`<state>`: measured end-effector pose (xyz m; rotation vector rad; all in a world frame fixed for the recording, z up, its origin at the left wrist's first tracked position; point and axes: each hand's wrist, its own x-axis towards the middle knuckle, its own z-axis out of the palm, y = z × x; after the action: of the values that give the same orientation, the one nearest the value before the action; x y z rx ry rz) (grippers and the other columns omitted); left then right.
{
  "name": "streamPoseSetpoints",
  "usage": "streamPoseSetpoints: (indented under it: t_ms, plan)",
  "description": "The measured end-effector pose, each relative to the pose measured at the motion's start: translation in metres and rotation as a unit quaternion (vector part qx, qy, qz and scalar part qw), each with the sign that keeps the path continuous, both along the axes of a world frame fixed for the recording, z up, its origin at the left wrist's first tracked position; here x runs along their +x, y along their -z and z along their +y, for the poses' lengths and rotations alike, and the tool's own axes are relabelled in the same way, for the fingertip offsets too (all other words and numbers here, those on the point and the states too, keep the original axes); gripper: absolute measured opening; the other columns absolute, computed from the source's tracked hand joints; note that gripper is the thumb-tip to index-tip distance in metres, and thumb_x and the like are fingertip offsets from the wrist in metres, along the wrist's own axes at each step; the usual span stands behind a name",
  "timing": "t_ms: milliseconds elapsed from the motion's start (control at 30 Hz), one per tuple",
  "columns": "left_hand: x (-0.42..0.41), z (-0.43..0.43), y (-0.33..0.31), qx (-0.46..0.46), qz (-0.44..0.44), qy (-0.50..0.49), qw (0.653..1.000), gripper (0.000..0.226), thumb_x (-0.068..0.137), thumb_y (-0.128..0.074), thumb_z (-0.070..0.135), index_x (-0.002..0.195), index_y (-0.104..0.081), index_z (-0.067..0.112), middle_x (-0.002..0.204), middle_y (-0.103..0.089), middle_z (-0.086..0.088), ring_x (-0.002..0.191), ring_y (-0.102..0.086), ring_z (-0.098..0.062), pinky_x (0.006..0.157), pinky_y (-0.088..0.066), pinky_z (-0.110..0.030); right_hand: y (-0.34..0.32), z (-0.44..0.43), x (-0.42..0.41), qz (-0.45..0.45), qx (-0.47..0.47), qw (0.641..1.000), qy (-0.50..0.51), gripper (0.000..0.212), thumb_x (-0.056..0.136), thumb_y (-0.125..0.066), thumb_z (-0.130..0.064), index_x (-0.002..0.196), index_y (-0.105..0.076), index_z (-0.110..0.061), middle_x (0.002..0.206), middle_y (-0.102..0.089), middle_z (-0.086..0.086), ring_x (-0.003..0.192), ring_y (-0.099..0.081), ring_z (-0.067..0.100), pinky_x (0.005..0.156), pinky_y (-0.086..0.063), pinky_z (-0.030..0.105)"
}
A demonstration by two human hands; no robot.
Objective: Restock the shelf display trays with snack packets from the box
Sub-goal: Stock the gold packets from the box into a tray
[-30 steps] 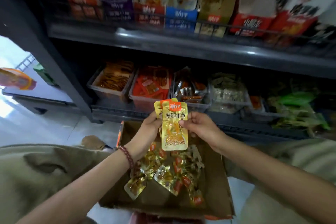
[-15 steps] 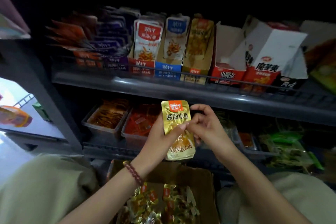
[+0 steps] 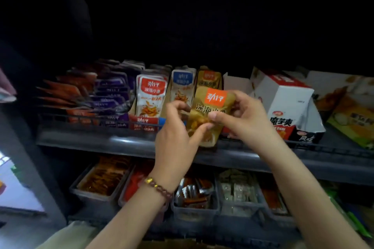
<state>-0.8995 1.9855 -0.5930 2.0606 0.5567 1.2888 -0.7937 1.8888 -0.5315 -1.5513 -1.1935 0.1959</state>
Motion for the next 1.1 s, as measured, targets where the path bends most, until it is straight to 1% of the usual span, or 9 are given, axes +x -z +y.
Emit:
streamPoseSetpoints:
  t_ms: [67, 133, 233, 333, 500, 700, 867, 1000, 1100]
  plan:
    - [0.019, 0.016, 0.012, 0.096, 0.019, -0.062, 0.993, 0.053, 0.087, -0.054, 0.053, 0.123, -0.037, 0.018, 0.118, -0.049, 0.001, 0.107, -0.052, -0.015, 0.094, -0.048, -0.037, -0.008, 0.017, 0.016, -0.011, 0.064, 0.996, 0.06, 0.028, 0.083, -0.07, -0.016, 0.091, -0.052, -0.036, 0.091, -0.065, -0.011, 0.079, -0.063, -0.007, 0.06, -0.049, 0.01]
    - [0.031, 0.034, 0.029, 0.212, 0.083, -0.116, 0.967, 0.046, 0.09, -0.048, 0.044, 0.122, -0.047, 0.011, 0.126, -0.049, -0.01, 0.119, -0.046, -0.025, 0.105, -0.035, -0.041, -0.016, 0.036, 0.037, -0.002, 0.114, 0.988, 0.104, 0.027, 0.084, -0.069, -0.016, 0.089, -0.051, -0.035, 0.091, -0.063, -0.013, 0.082, -0.062, -0.007, 0.066, -0.051, 0.012]
    - [0.037, 0.049, 0.044, 0.307, 0.122, -0.112, 0.937, 0.027, 0.089, -0.047, 0.032, 0.096, -0.064, 0.012, 0.117, -0.059, -0.011, 0.112, -0.053, -0.026, 0.108, -0.026, -0.044, -0.018, 0.067, 0.065, -0.03, 0.081, 0.99, 0.114, 0.027, 0.083, -0.071, -0.015, 0.088, -0.053, -0.034, 0.092, -0.064, -0.012, 0.086, -0.063, 0.0, 0.071, -0.053, 0.022]
    - [0.036, 0.056, 0.046, 0.332, 0.098, -0.096, 0.933, 0.023, 0.088, -0.049, 0.029, 0.086, -0.064, 0.012, 0.109, -0.062, -0.007, 0.108, -0.05, -0.019, 0.11, -0.021, -0.042, -0.016, 0.088, 0.083, -0.065, 0.026, 0.985, 0.16, 0.021, 0.083, -0.071, -0.02, 0.093, -0.055, -0.029, 0.092, -0.062, -0.014, 0.093, -0.063, 0.009, 0.076, -0.055, 0.029]
    - [0.038, 0.066, 0.044, 0.358, 0.11, -0.07, 0.924, 0.02, 0.087, -0.05, 0.029, 0.085, -0.064, 0.015, 0.107, -0.063, -0.004, 0.104, -0.054, -0.018, 0.108, -0.026, -0.045, -0.024, 0.094, 0.097, -0.128, -0.03, 0.971, 0.202, 0.028, 0.082, -0.073, -0.02, 0.107, -0.062, -0.014, 0.096, -0.062, -0.005, 0.089, -0.059, 0.007, 0.078, -0.049, 0.025]
    - [0.038, 0.067, 0.045, 0.364, 0.119, -0.075, 0.921, 0.019, 0.088, -0.05, 0.028, 0.085, -0.064, 0.015, 0.103, -0.063, -0.001, 0.103, -0.056, -0.019, 0.105, -0.029, -0.044, -0.018, 0.104, 0.095, -0.163, -0.098, 0.957, 0.218, 0.033, 0.083, -0.071, -0.027, 0.113, -0.061, -0.018, 0.103, -0.068, 0.002, 0.095, -0.065, 0.02, 0.083, -0.054, 0.043]
    - [0.039, 0.068, 0.044, 0.363, 0.122, -0.07, 0.921, 0.019, 0.087, -0.049, 0.029, 0.086, -0.064, 0.017, 0.103, -0.064, 0.0, 0.103, -0.054, -0.017, 0.105, -0.027, -0.042, -0.032, 0.092, 0.093, -0.127, -0.088, 0.967, 0.202, 0.04, 0.082, -0.072, -0.017, 0.119, -0.056, -0.013, 0.099, -0.057, -0.006, 0.094, -0.056, 0.009, 0.08, -0.046, 0.026]
    - [0.038, 0.068, 0.045, 0.365, 0.12, -0.071, 0.92, 0.019, 0.088, -0.049, 0.029, 0.086, -0.063, 0.017, 0.103, -0.064, 0.0, 0.102, -0.055, -0.017, 0.105, -0.026, -0.042, -0.032, 0.09, 0.087, -0.229, -0.126, 0.933, 0.245, 0.039, 0.083, -0.071, -0.023, 0.119, -0.056, -0.018, 0.097, -0.059, -0.006, 0.093, -0.06, 0.014, 0.078, -0.05, 0.032]
    - [0.038, 0.067, 0.045, 0.363, 0.123, -0.072, 0.921, 0.02, 0.088, -0.048, 0.029, 0.085, -0.063, 0.017, 0.102, -0.064, 0.0, 0.102, -0.055, -0.017, 0.106, -0.027, -0.042, -0.022, 0.097, 0.085, -0.259, -0.177, 0.918, 0.244, 0.039, 0.086, -0.067, -0.025, 0.123, -0.055, -0.02, 0.103, -0.064, 0.0, 0.095, -0.063, 0.019, 0.074, -0.051, 0.033]
